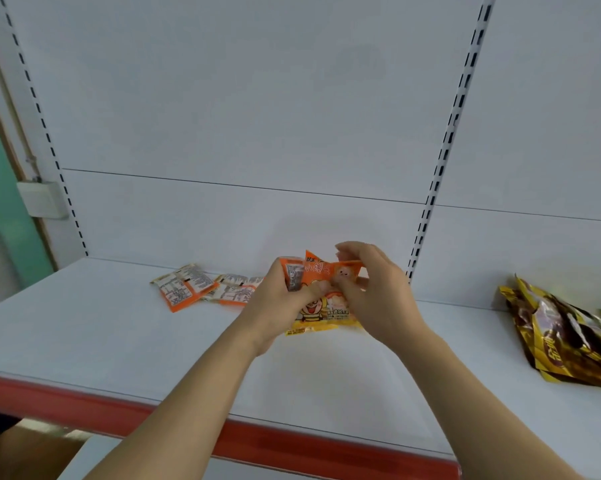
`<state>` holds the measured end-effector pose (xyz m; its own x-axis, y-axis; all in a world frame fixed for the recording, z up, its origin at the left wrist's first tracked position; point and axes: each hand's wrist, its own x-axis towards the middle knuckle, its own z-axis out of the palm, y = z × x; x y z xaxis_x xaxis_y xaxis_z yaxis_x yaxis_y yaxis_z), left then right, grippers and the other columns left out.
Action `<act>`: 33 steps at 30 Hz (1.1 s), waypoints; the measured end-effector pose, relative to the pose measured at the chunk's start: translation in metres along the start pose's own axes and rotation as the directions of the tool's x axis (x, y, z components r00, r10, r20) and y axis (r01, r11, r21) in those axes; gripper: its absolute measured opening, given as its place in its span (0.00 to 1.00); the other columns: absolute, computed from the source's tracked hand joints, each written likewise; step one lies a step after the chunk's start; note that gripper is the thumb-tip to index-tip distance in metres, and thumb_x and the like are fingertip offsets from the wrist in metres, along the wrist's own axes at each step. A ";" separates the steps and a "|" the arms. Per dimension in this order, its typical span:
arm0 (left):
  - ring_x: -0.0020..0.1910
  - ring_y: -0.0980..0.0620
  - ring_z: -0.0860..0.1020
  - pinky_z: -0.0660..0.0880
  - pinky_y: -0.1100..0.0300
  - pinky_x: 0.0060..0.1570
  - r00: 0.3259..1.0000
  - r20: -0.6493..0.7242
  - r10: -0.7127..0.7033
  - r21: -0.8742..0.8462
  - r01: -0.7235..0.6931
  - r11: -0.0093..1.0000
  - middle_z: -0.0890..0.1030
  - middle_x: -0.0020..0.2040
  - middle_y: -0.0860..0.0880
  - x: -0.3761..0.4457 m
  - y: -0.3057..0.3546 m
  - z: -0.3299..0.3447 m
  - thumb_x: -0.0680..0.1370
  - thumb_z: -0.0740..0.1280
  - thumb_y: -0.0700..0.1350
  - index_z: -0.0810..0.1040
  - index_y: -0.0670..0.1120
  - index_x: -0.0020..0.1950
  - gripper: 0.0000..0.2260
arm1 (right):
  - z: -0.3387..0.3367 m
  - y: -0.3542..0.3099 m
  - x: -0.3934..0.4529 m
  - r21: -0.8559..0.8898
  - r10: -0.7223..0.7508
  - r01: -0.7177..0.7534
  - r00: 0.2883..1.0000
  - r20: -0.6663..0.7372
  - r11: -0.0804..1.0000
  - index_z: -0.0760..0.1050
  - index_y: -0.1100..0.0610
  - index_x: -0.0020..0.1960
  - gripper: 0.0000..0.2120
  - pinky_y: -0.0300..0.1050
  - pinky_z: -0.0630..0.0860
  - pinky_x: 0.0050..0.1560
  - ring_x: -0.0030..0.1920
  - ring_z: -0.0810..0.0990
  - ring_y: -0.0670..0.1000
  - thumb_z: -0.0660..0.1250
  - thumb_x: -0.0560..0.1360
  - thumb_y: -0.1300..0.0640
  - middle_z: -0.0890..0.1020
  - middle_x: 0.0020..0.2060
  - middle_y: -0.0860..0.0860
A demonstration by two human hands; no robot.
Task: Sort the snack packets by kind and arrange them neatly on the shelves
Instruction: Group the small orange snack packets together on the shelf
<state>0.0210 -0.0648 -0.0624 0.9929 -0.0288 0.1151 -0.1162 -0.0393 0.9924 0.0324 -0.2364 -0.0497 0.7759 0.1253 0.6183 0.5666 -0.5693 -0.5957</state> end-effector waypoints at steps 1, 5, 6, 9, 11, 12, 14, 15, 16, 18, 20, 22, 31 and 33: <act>0.53 0.50 0.86 0.82 0.45 0.60 0.999 -0.045 0.004 -0.009 -0.004 1.000 0.87 0.55 0.49 0.001 -0.002 0.001 0.76 0.77 0.46 0.74 0.49 0.63 0.19 | 0.002 0.001 -0.001 -0.010 0.011 -0.012 1.000 -0.018 1.000 0.74 0.51 0.67 0.17 0.34 0.76 0.56 0.57 0.77 0.39 0.67 0.80 0.58 0.78 0.59 0.43; 0.49 0.52 0.85 0.82 0.54 0.48 0.977 -0.215 0.008 0.009 -0.007 1.000 0.85 0.53 0.50 0.003 -0.002 -0.003 0.75 0.78 0.44 0.72 0.52 0.59 0.19 | 0.002 0.022 -0.001 -0.075 0.157 -0.159 0.987 -0.024 0.984 0.71 0.54 0.71 0.16 0.33 0.69 0.56 0.64 0.74 0.47 0.55 0.85 0.56 0.77 0.65 0.49; 0.49 0.53 0.85 0.81 0.55 0.46 0.970 -0.245 -0.001 0.014 0.005 1.000 0.84 0.53 0.50 0.003 -0.003 -0.007 0.75 0.78 0.43 0.72 0.51 0.59 0.19 | 0.002 0.032 -0.002 -0.199 0.208 -0.189 0.975 0.077 0.962 0.71 0.54 0.71 0.17 0.39 0.69 0.59 0.67 0.73 0.51 0.55 0.84 0.55 0.76 0.67 0.50; 0.49 0.53 0.84 0.79 0.56 0.43 0.956 -0.290 -0.037 0.013 0.042 0.999 0.83 0.54 0.50 0.002 -0.008 -0.019 0.74 0.79 0.44 0.71 0.50 0.60 0.21 | 0.006 0.047 -0.013 -0.593 0.391 -0.054 0.798 0.458 0.804 0.67 0.53 0.71 0.22 0.54 0.70 0.66 0.71 0.67 0.57 0.60 0.80 0.45 0.68 0.70 0.51; 0.50 0.52 0.84 0.78 0.57 0.42 0.958 -0.282 -0.057 0.011 0.063 0.998 0.83 0.55 0.50 0.001 -0.011 -0.024 0.75 0.78 0.44 0.71 0.50 0.61 0.21 | 0.009 0.047 -0.015 -0.645 0.443 -0.035 0.755 0.484 0.764 0.67 0.51 0.71 0.23 0.55 0.72 0.64 0.69 0.70 0.57 0.60 0.80 0.41 0.68 0.68 0.49; 0.50 0.53 0.84 0.78 0.58 0.41 0.960 -0.272 -0.062 0.010 0.067 0.998 0.83 0.55 0.50 0.000 -0.012 -0.025 0.75 0.78 0.44 0.70 0.49 0.62 0.21 | 0.010 0.047 -0.014 -0.656 0.421 -0.028 0.788 0.449 0.754 0.69 0.50 0.69 0.19 0.53 0.74 0.60 0.66 0.73 0.57 0.60 0.81 0.43 0.71 0.66 0.49; 0.50 0.53 0.84 0.78 0.59 0.40 0.965 -0.253 -0.075 0.003 0.078 0.997 0.83 0.56 0.50 -0.001 -0.014 -0.028 0.77 0.76 0.44 0.69 0.49 0.63 0.20 | 0.011 0.044 -0.011 -0.698 0.375 -0.004 0.845 0.380 0.716 0.73 0.49 0.64 0.13 0.49 0.76 0.51 0.59 0.77 0.57 0.60 0.82 0.47 0.77 0.60 0.50; 0.50 0.53 0.84 0.78 0.59 0.40 0.966 -0.247 -0.080 0.001 0.082 0.997 0.82 0.56 0.50 -0.001 -0.015 -0.030 0.78 0.76 0.44 0.69 0.49 0.64 0.20 | 0.010 0.042 -0.011 -0.710 0.359 -0.004 0.865 0.351 0.704 0.75 0.50 0.61 0.11 0.48 0.75 0.48 0.56 0.79 0.58 0.59 0.82 0.49 0.79 0.57 0.51; 0.50 0.52 0.84 0.78 0.58 0.41 0.966 -0.245 -0.083 -0.001 0.086 0.996 0.82 0.56 0.50 0.000 -0.015 -0.032 0.78 0.75 0.44 0.69 0.49 0.64 0.20 | 0.008 0.040 -0.011 -0.707 0.343 -0.022 0.885 0.315 0.707 0.76 0.50 0.59 0.10 0.47 0.74 0.45 0.53 0.79 0.59 0.59 0.81 0.51 0.81 0.54 0.52; 0.50 0.52 0.84 0.78 0.58 0.40 0.965 -0.243 -0.095 -0.019 0.093 0.995 0.82 0.56 0.50 0.001 -0.016 -0.040 0.78 0.75 0.44 0.68 0.49 0.64 0.20 | 0.004 0.032 -0.011 -0.629 0.234 -0.075 0.956 0.175 0.774 0.79 0.51 0.59 0.11 0.48 0.73 0.42 0.49 0.80 0.61 0.61 0.81 0.56 0.83 0.51 0.54; 0.49 0.52 0.84 0.78 0.58 0.39 0.961 -0.257 -0.098 -0.034 0.092 0.995 0.83 0.54 0.50 0.001 -0.016 -0.049 0.77 0.76 0.44 0.69 0.49 0.64 0.21 | 0.007 0.015 -0.014 -0.462 0.013 -0.014 1.000 -0.005 0.887 0.79 0.54 0.62 0.13 0.49 0.74 0.40 0.46 0.81 0.62 0.65 0.79 0.61 0.83 0.51 0.55; 0.48 0.51 0.85 0.80 0.56 0.42 0.960 -0.266 -0.084 -0.029 0.079 0.996 0.84 0.54 0.50 0.001 -0.014 -0.056 0.76 0.78 0.45 0.69 0.50 0.63 0.22 | 0.021 -0.009 -0.019 -0.378 -0.212 0.179 0.976 -0.048 0.908 0.78 0.54 0.65 0.17 0.51 0.78 0.39 0.46 0.81 0.61 0.67 0.77 0.64 0.81 0.55 0.55; 0.47 0.50 0.88 0.86 0.48 0.47 0.979 -0.191 -0.076 -0.193 0.038 0.980 0.86 0.51 0.50 -0.005 0.000 -0.094 0.75 0.78 0.54 0.68 0.52 0.67 0.27 | 0.107 -0.061 -0.048 -0.297 -0.101 0.172 0.966 0.238 0.939 0.55 0.53 0.81 0.33 0.54 0.72 0.70 0.78 0.60 0.55 0.54 0.77 0.65 0.59 0.80 0.54; 0.48 0.51 0.87 0.85 0.51 0.45 0.983 -0.170 -0.064 -0.219 0.026 0.975 0.86 0.52 0.50 -0.006 -0.002 -0.103 0.75 0.79 0.49 0.68 0.52 0.67 0.27 | 0.114 -0.073 -0.047 -0.217 -0.110 0.163 0.965 0.236 0.963 0.55 0.52 0.81 0.34 0.51 0.69 0.72 0.79 0.58 0.52 0.51 0.75 0.64 0.58 0.80 0.51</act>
<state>0.0176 0.0381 -0.0604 0.9879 0.1444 0.0564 -0.0822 0.1795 0.9803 -0.0136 -0.1085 -0.0939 0.7519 0.3756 0.5418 0.6119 -0.7036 -0.3614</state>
